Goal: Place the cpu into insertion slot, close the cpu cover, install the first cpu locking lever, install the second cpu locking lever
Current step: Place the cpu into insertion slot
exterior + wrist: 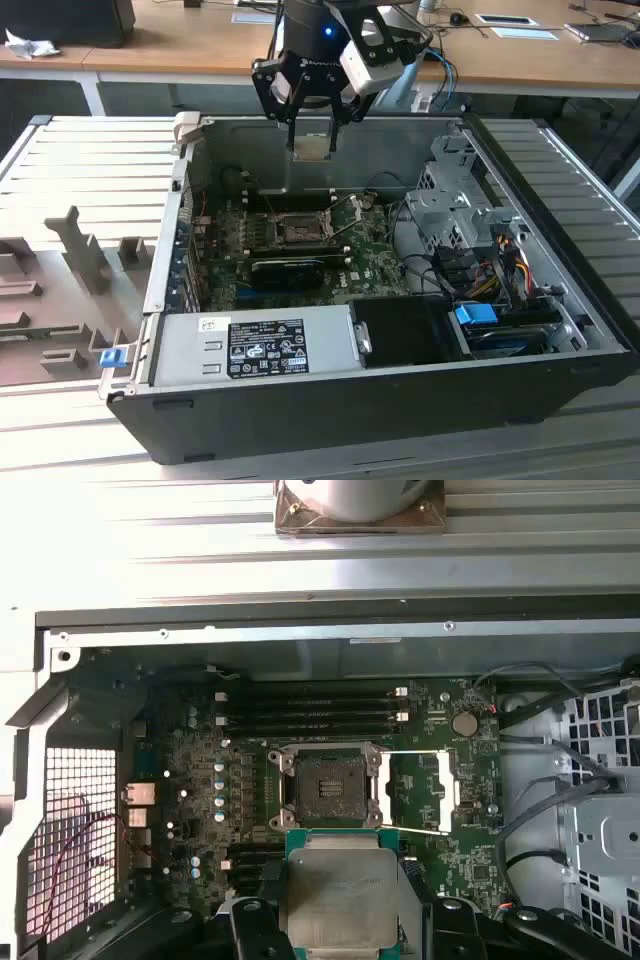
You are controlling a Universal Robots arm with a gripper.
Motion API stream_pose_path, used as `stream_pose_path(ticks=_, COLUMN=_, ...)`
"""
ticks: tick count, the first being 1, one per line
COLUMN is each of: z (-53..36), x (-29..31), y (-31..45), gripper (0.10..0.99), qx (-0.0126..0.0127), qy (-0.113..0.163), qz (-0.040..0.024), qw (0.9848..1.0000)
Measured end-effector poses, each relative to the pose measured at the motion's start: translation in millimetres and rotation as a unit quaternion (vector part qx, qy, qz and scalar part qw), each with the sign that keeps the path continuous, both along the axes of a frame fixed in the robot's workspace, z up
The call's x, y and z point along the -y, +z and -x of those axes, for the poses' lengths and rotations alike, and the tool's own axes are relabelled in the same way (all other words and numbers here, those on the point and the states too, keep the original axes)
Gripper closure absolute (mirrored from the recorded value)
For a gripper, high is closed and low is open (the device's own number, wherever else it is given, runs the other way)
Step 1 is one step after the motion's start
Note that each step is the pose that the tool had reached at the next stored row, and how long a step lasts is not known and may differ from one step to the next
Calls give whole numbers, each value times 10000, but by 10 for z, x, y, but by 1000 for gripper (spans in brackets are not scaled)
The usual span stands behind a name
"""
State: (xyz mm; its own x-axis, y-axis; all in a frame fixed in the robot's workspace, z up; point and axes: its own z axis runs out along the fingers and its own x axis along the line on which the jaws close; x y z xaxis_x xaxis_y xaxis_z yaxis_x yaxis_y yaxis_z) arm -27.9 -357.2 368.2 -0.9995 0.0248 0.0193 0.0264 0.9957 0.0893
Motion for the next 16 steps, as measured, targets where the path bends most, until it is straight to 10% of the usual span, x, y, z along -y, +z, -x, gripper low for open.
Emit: stream_pose_path(ticks=16, z=1, x=0, y=-32, gripper=557, qx=0, qy=-207, qz=0, qw=9998)
